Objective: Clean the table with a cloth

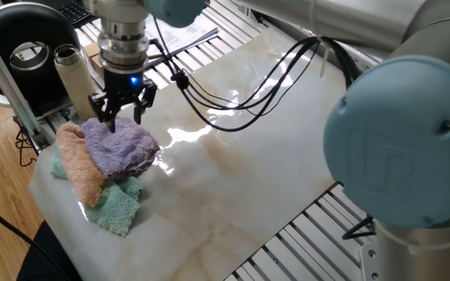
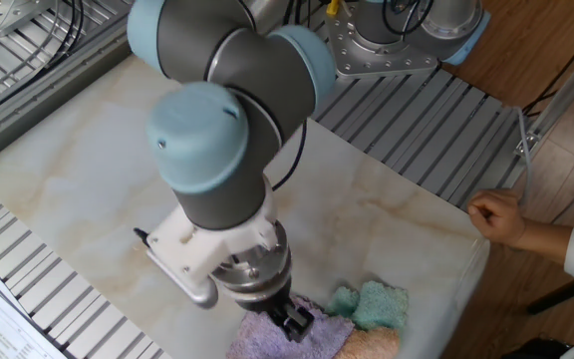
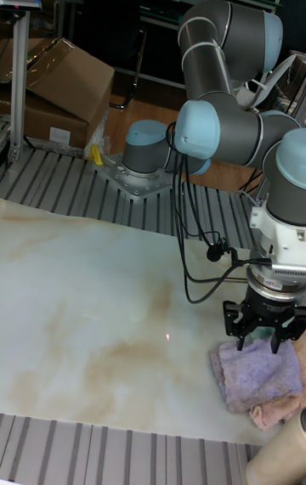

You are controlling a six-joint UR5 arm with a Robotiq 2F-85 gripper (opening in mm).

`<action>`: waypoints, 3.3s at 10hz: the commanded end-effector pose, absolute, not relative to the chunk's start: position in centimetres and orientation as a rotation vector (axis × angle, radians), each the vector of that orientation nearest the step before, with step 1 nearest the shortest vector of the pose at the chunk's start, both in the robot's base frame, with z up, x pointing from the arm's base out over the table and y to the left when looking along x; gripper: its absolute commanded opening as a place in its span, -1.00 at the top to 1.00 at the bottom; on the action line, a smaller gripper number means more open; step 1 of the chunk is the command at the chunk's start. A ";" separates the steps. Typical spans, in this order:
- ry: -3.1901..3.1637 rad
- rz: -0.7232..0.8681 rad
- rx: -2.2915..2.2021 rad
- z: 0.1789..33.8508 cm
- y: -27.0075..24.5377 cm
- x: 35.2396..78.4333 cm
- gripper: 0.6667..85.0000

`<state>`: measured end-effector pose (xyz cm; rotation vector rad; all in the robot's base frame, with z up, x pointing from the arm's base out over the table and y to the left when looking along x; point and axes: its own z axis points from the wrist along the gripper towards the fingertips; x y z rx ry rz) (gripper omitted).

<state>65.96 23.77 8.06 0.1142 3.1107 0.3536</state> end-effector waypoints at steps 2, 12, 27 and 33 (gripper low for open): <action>3.100 0.356 0.089 7.9 24.3 66.5 -0.39; 2.999 0.413 0.058 4.7 25.9 70.2 -0.46; 3.052 0.372 -0.097 6.7 20.8 67.5 0.98; 3.098 0.395 -0.119 9.3 23.4 65.6 -0.45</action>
